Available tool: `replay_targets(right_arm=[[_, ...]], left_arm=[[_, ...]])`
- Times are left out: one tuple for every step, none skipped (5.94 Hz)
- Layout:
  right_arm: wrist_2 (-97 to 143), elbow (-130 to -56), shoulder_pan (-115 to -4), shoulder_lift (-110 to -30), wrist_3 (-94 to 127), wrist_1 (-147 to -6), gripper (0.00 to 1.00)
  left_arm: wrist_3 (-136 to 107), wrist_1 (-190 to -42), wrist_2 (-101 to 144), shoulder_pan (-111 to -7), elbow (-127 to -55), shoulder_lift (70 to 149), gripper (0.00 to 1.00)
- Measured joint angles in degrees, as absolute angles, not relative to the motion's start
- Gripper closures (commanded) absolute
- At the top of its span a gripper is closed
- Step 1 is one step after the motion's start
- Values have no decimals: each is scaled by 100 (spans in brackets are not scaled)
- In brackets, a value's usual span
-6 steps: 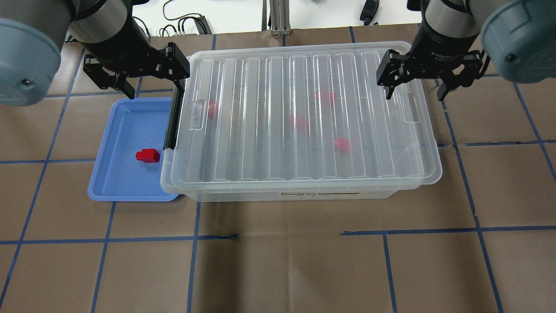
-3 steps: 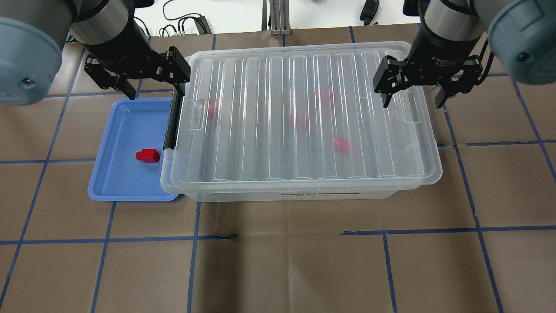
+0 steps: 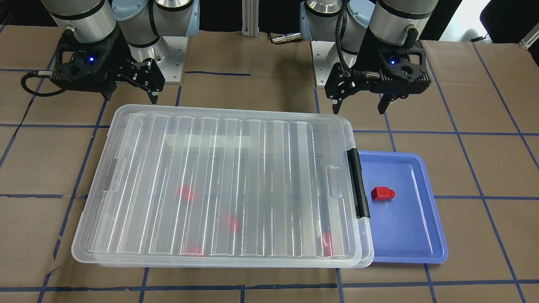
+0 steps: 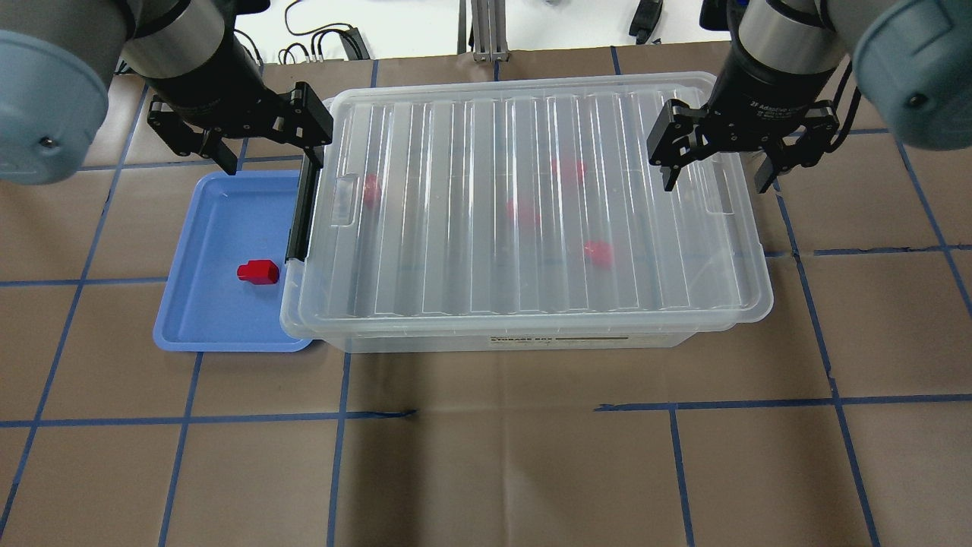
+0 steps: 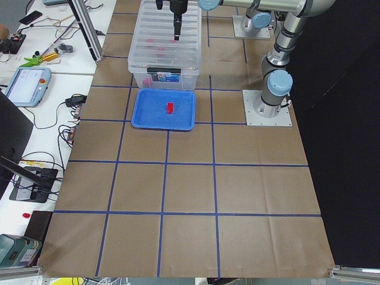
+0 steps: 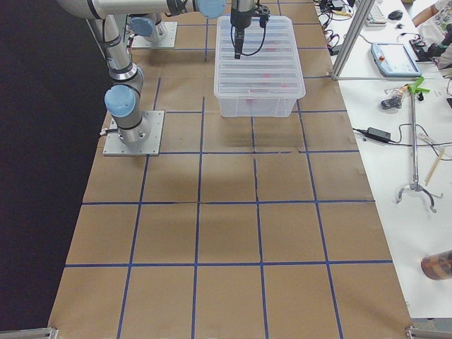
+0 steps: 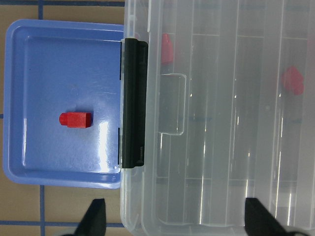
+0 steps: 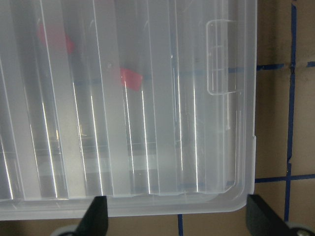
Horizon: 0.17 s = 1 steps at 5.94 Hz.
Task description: Place red block in blue tray from box
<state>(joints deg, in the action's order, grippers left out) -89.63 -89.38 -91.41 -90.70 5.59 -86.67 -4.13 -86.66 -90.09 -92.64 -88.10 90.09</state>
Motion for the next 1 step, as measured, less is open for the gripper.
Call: replay_targets(right_arm=[[-8964,-8938,-9146,-9070,562,-8666,0]], left_arm=[[-413,-8663,-9009,-9264,-8813,9009,2]])
